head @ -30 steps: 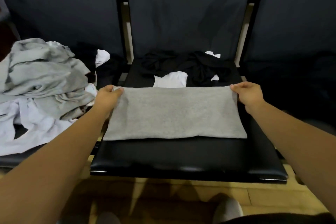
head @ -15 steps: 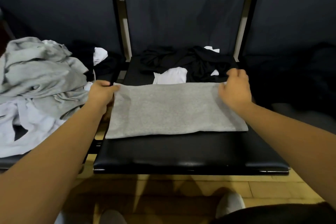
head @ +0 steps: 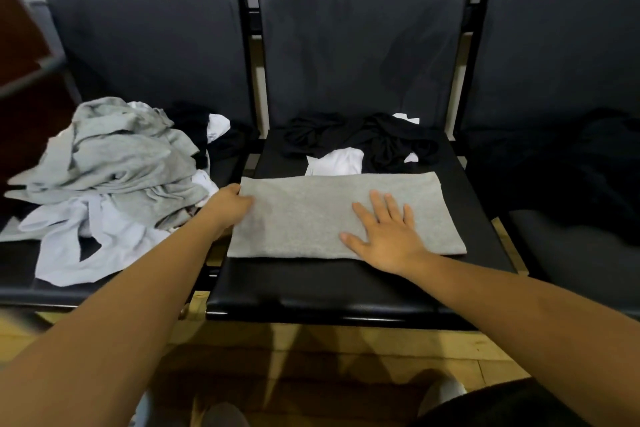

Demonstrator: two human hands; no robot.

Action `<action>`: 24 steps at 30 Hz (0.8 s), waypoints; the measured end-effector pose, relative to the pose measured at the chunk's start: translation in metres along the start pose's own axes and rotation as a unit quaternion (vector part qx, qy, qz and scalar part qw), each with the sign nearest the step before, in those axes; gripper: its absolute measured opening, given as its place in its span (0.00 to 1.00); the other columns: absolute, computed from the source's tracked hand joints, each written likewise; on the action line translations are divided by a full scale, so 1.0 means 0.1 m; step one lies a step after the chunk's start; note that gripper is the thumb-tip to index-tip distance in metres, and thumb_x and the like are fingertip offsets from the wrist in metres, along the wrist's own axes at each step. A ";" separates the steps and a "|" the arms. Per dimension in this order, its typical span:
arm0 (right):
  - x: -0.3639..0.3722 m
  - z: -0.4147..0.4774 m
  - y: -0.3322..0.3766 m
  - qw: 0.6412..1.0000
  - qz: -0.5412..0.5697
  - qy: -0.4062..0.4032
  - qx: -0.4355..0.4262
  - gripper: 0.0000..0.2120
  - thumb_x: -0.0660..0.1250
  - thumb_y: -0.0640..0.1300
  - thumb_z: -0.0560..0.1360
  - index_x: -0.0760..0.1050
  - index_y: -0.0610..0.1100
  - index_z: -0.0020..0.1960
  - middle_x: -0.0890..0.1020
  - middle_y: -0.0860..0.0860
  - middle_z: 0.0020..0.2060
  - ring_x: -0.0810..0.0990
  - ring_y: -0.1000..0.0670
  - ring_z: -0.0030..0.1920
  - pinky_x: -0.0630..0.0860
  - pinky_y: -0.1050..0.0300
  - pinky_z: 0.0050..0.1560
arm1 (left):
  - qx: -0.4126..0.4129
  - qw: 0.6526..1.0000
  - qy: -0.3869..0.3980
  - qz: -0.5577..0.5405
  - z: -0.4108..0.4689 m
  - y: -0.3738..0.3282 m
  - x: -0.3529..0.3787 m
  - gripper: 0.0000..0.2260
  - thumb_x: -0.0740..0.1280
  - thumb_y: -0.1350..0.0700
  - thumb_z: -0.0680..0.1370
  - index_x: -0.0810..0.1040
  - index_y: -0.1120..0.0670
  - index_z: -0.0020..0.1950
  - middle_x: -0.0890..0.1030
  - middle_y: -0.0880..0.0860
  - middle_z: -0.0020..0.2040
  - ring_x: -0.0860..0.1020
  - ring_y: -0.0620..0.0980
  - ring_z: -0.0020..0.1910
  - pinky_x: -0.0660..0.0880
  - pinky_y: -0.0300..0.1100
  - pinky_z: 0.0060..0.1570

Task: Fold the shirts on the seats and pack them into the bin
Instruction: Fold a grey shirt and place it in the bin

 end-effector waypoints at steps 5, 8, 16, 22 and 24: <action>-0.01 -0.06 0.10 0.999 -0.001 0.031 -0.008 0.37 0.43 0.73 0.77 0.39 0.61 0.81 0.34 0.48 0.80 0.30 0.41 0.79 0.31 0.35 0.76 | 0.015 0.999 -0.027 0.021 -0.14 -0.19 -0.16 0.12 0.64 0.54 0.83 0.75 0.62 0.61 0.79 0.61 0.57 0.77 0.57 0.51 0.76 0.52 0.53; 0.03 -0.16 0.28 0.998 0.035 0.053 -0.007 0.37 0.49 0.71 0.79 0.41 0.58 0.82 0.35 0.48 0.81 0.31 0.41 0.79 0.30 0.36 0.76 | 0.007 0.998 -0.009 -0.063 -0.31 -0.40 -0.19 0.12 0.66 0.53 0.82 0.79 0.57 0.62 0.82 0.59 0.55 0.81 0.58 0.53 0.79 0.53 0.56; -0.44 -0.30 0.14 0.781 0.618 0.071 0.052 0.12 0.63 0.45 0.82 0.78 0.45 0.63 0.81 0.50 0.60 0.77 0.51 0.61 0.70 0.61 0.62 | 0.140 0.977 0.099 -0.124 -0.76 -1.38 0.39 0.11 0.64 0.60 0.81 0.78 0.61 0.61 0.82 0.63 0.51 0.81 0.56 0.48 0.76 0.46 0.47; -0.35 -0.24 -0.49 0.567 0.802 0.057 0.178 0.31 0.54 0.65 0.82 0.79 0.39 0.63 0.85 0.39 0.51 0.85 0.43 0.48 0.83 0.50 0.44 | 0.165 0.943 0.277 -0.084 -1.07 -1.58 1.28 0.09 0.65 0.51 0.83 0.75 0.48 0.63 0.85 0.55 0.44 0.83 0.50 0.38 0.77 0.40 0.38; -0.30 -0.21 -0.59 0.582 0.788 0.049 0.195 0.27 0.60 0.63 0.81 0.78 0.44 0.66 0.85 0.42 0.57 0.86 0.44 0.53 0.83 0.49 0.48 | 0.158 0.936 0.314 -0.034 -1.07 -1.46 1.42 0.08 0.63 0.45 0.83 0.75 0.44 0.61 0.87 0.52 0.49 0.85 0.52 0.46 0.79 0.41 0.45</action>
Point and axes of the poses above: each hand's wrist, its own z-axis towards the middle knuckle, its own x-axis out of the palm, y = z × x, the point moved 6 cm from there along z, towards the middle knuckle
